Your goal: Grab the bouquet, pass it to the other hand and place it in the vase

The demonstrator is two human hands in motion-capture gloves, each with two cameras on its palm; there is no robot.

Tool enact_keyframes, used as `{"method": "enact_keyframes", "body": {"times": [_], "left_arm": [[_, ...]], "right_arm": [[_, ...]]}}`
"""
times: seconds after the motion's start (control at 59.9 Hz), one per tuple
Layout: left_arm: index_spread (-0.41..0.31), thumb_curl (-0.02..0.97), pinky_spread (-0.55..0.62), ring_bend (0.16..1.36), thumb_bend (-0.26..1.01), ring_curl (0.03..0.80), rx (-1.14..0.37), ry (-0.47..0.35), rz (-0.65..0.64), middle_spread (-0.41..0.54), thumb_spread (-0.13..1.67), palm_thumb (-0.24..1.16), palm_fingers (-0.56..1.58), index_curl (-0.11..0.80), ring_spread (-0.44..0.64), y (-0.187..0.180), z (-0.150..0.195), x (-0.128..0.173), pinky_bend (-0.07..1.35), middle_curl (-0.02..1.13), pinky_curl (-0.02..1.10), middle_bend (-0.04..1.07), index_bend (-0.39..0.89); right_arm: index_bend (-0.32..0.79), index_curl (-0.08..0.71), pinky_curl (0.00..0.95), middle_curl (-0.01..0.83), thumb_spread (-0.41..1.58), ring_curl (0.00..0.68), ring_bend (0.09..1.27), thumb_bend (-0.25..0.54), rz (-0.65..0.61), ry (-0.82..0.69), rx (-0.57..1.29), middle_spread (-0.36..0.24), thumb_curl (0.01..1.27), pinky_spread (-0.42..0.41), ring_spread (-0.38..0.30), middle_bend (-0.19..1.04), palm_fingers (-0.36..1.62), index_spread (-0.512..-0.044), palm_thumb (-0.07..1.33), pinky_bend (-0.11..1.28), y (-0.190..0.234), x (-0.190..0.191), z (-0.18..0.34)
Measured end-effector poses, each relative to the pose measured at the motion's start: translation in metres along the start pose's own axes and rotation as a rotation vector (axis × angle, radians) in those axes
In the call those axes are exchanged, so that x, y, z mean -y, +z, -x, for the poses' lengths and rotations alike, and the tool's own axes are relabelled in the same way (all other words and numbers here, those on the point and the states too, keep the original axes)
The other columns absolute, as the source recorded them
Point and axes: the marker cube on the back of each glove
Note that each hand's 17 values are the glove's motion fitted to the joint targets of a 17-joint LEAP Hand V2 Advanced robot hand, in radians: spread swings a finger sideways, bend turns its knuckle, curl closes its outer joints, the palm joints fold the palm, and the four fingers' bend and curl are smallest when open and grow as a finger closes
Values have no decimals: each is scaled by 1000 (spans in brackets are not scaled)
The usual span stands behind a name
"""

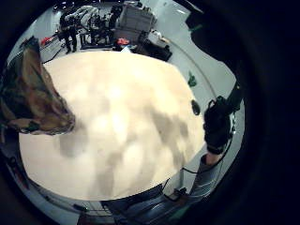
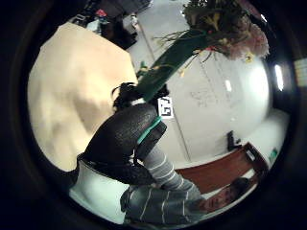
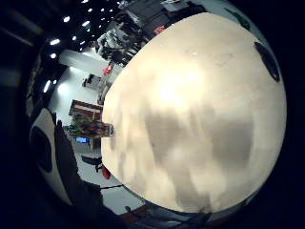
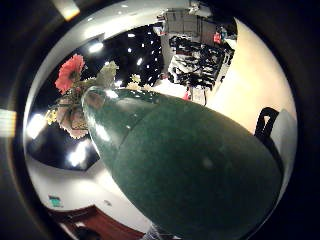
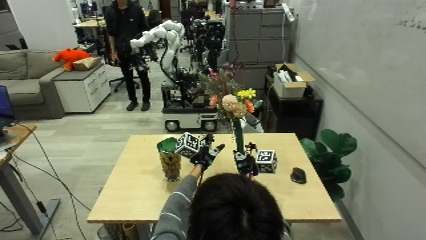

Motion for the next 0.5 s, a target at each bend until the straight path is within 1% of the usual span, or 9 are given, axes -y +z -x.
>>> {"method": "enact_keyframes", "body": {"times": [0.05,0.134,0.217,0.267,0.301,0.334,0.367,0.401,0.501], "left_arm": [[-45,301,135,350,-36,344,-68,-12,12,-20,953,136,529,381,39,0,-7,-2,226,415,286,171,89],[-26,308,143,380,-35,348,-10,-27,-28,5,913,134,485,350,57,-1,2,6,260,405,306,173,93],[-10,316,147,407,-34,351,-271,163,-27,17,879,134,459,322,69,4,-27,14,285,403,322,187,92],[-2,319,148,418,-35,351,-305,220,-47,21,863,132,447,306,71,-2,-45,12,301,403,330,194,86],[1,320,144,428,-34,351,-267,195,-57,23,855,135,453,296,72,-3,-46,13,325,401,336,190,86],[3,323,141,435,-32,351,-184,110,-63,25,848,139,461,287,69,-4,-40,13,347,401,343,191,84],[5,325,135,446,-33,350,-75,10,-82,26,844,140,463,279,68,-5,-30,15,351,402,344,196,86],[6,328,132,457,-31,351,-28,-41,-100,27,839,147,469,271,68,-5,-26,15,365,402,349,197,84],[10,335,103,479,-31,350,-196,-10,-113,29,829,162,503,252,56,5,-36,22,399,405,361,201,87]], "right_arm": [[746,621,581,668,968,611,1073,-11,-51,-86,1,-142,635,-210,-179,938,1382,-200,1034,812,7,-5,8],[749,620,584,667,966,611,1075,-12,-58,-117,47,-142,651,-208,-178,941,1381,-200,1033,812,20,-15,18],[751,620,587,665,963,610,1077,-11,-95,-65,-37,-141,666,-207,-178,943,1379,-200,1032,812,29,-17,9],[754,620,589,664,961,609,1077,-12,-79,-104,25,-141,675,-207,-178,943,1380,-199,1031,811,37,-21,19],[755,620,590,664,960,609,1078,-12,-69,-162,74,-141,680,-207,-178,944,1380,-199,1031,811,41,-25,27],[756,619,590,663,960,609,1078,-12,-58,-208,125,-141,685,-206,-178,945,1380,-199,1030,810,45,-29,36],[759,619,591,663,959,608,1078,-12,-50,-187,138,-141,690,-206,-178,944,1381,-198,1029,809,49,-32,38],[760,619,592,662,958,608,1078,-11,-51,-152,115,-141,694,-206,-178,945,1381,-198,1031,809,52,-34,34],[762,617,594,661,957,607,1079,-12,-62,-63,8,-135,706,-206,-178,946,1380,-197,1031,808,61,-41,15]]}}
